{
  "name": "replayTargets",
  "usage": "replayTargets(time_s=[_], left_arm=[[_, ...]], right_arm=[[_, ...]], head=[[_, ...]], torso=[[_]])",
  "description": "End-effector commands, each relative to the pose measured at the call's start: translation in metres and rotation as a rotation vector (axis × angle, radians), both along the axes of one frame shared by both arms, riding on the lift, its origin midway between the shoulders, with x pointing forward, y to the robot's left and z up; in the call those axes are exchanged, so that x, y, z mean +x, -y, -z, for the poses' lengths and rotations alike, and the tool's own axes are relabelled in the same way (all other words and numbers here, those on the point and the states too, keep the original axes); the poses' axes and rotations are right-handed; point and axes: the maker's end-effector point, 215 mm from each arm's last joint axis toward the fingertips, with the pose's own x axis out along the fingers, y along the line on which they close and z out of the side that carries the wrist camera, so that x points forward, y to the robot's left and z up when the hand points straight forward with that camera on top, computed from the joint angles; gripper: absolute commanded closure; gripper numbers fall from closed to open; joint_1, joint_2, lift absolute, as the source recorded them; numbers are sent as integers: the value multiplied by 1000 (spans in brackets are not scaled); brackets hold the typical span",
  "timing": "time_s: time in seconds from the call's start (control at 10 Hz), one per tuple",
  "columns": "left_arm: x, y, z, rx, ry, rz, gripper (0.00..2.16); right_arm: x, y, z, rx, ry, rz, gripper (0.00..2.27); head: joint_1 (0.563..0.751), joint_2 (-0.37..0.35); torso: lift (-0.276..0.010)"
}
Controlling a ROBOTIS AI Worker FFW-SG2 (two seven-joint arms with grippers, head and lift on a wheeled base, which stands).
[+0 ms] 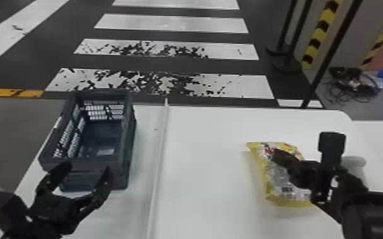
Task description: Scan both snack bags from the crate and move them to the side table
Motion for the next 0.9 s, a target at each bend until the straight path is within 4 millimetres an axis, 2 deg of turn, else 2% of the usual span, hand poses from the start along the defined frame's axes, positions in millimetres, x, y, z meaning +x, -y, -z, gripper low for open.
replayTargets(time_s=[0.0, 0.1, 0.4, 0.6, 0.8], left_arm=[[0, 0, 0, 0, 0, -1, 36], [-1, 0, 0, -1, 1, 0, 36], [0, 0, 3, 0, -5, -1, 36], [1, 3, 5, -2, -7, 4, 36], [1, 3, 5, -4, -7, 3, 36]], right_arm=[[1, 6, -25, 1, 42, 12, 2236], [-1, 22, -32, 2, 47, 39, 2236], [-35, 71, -21, 0, 4, 121, 2236], [-44, 79, -15, 0, 2, 132, 2236], [-49, 79, -10, 0, -6, 127, 2236]], head=[[695, -17], [695, -19], [695, -67], [695, -98], [695, -116]], torso=[[-99], [-99], [-99], [-99], [-99]])
